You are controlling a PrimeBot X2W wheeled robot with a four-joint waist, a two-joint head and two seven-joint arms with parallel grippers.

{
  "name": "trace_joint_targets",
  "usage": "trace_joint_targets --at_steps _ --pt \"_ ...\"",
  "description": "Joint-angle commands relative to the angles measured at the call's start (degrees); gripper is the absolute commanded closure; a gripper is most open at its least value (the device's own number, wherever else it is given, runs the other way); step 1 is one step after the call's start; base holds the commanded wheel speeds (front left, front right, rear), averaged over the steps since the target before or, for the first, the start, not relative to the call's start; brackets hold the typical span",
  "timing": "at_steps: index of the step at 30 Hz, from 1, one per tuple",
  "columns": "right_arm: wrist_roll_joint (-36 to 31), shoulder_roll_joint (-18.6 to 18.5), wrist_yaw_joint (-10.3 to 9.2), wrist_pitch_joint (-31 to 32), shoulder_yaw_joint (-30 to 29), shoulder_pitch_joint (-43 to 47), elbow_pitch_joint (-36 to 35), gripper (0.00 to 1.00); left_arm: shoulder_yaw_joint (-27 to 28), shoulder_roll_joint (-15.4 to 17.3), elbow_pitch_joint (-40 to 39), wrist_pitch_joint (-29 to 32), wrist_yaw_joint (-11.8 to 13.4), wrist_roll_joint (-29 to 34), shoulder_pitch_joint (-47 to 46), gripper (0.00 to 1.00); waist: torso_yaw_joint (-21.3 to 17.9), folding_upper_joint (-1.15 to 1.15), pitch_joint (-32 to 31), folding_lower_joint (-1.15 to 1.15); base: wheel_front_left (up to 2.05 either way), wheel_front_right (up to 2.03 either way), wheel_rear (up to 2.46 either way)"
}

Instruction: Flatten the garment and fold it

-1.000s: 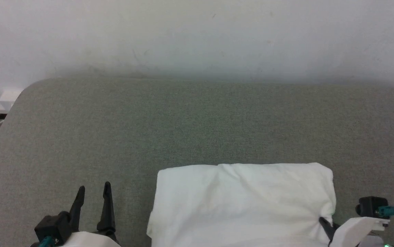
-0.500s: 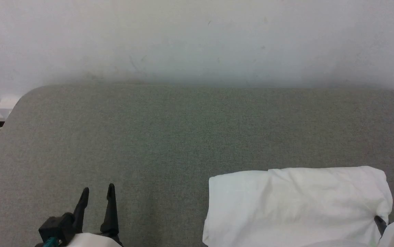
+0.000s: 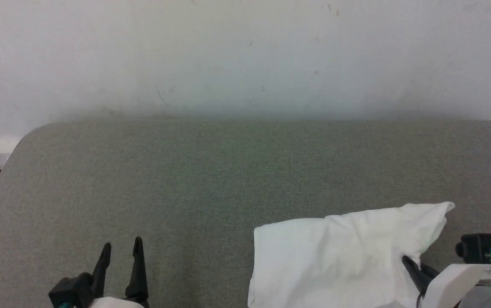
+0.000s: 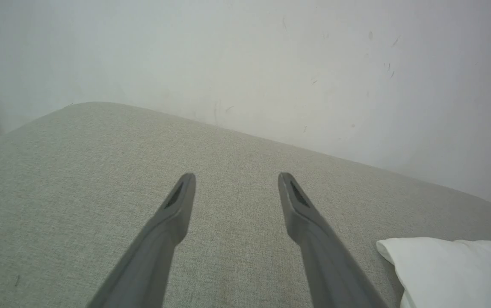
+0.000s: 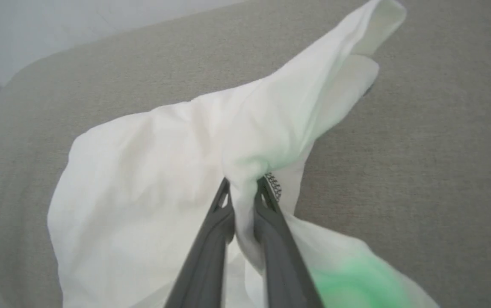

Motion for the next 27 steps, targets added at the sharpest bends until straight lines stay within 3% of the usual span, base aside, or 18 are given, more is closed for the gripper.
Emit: trace_joint_targets --at_steps 1,6,13,27 --pt "0.70 0.69 -0.05 0.52 1.41 0.47 -1.37 1.00 0.35 -0.40 0.25 -0.27 -0.68 0.46 0.47 0.00 0.25 -0.01 -0.33 0.00 0.00 0.00 0.00" --pt "1.70 2.28 -0.05 1.80 7.14 -0.23 -3.63 1.00 0.75 -0.54 0.42 -0.27 -1.16 0.96 0.58 0.00 1.43 -0.01 -0.87 0.00 0.00 0.00 0.00" --pt "1.70 3.31 -0.05 1.44 15.52 -2.59 -1.59 1.00 1.13 -0.53 0.39 -0.27 -1.41 1.46 0.60 0.00 3.86 -0.01 -0.99 0.00 0.00 0.00 0.00" --pt "-1.91 2.95 -0.05 -2.31 29.53 -10.61 14.95 1.00 -0.21 -0.47 2.11 -0.05 -2.42 2.08 -1.48 0.00 9.55 -0.01 0.59 0.00 0.00 0.00 0.00"
